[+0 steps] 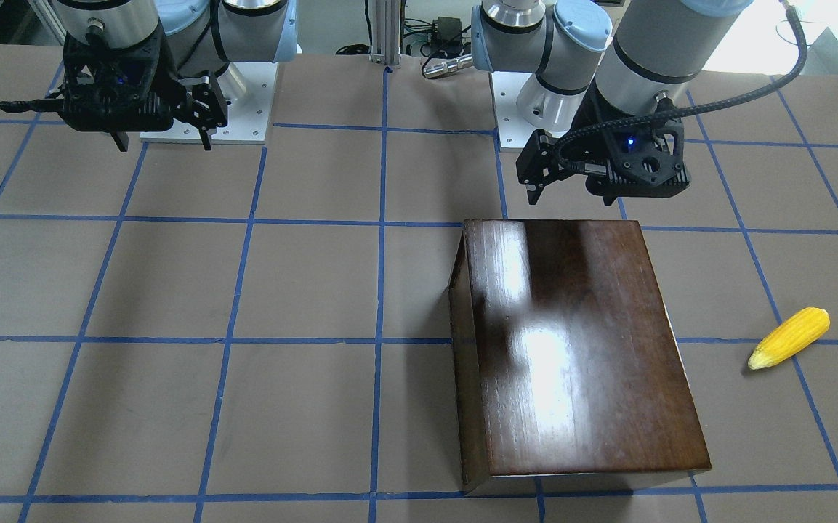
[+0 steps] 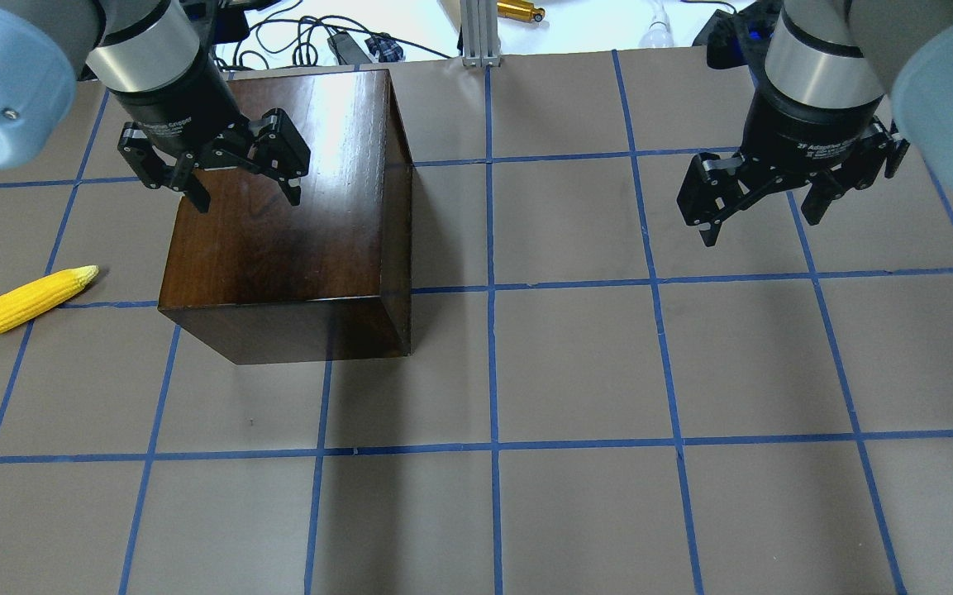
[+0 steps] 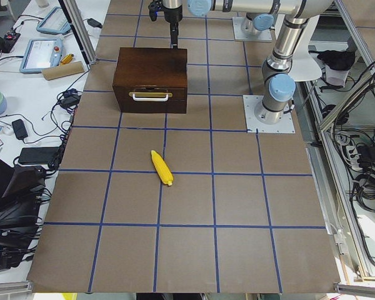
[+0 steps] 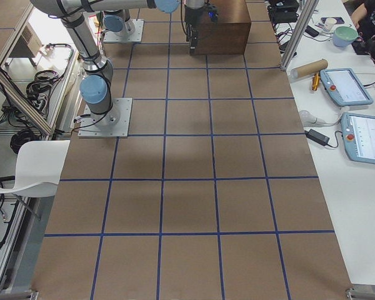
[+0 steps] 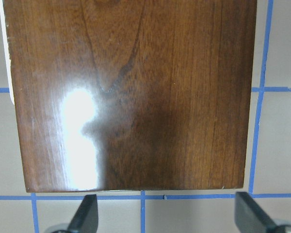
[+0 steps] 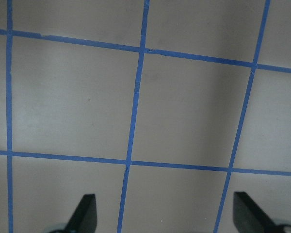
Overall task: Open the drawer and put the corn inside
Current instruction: 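Move the left gripper off the cabinet top toward its drawer side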
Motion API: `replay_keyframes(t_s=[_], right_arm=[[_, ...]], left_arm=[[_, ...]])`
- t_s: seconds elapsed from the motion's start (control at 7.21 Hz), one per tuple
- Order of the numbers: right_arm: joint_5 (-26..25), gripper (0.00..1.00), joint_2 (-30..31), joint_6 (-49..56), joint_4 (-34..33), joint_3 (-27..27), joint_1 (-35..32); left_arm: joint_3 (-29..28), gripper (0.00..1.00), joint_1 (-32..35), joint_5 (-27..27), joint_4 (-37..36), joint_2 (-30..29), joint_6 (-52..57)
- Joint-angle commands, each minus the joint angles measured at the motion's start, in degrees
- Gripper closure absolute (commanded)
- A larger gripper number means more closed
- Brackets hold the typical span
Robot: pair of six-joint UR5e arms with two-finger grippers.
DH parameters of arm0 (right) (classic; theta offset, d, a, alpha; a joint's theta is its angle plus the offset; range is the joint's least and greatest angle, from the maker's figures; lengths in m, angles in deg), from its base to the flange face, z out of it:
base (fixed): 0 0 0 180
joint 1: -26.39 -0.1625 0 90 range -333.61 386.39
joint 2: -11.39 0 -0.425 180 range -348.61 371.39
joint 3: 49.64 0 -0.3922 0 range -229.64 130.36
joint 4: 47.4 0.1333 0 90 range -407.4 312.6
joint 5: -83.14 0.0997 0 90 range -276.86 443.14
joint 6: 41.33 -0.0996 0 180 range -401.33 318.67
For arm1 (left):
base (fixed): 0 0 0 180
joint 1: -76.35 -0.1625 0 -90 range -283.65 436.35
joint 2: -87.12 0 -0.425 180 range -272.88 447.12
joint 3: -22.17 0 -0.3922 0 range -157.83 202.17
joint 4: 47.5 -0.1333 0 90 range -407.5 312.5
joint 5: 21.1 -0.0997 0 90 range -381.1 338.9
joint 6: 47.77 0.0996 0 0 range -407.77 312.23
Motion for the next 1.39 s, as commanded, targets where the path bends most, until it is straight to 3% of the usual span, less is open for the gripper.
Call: replay_keyframes(t_s=[0.0, 1.25], right_arm=[[0.00, 0.00, 0.06, 0.00, 0.00, 0.00, 0.00], [0.00, 0.00, -0.03, 0.00, 0.00, 0.00, 0.00]], left_arm=[[0.01, 0.00, -0.01, 0.05, 0.00, 0.14, 0.09], [-0.17, 0.00, -0.71, -0.48, 0.35, 0.31, 0.09]])
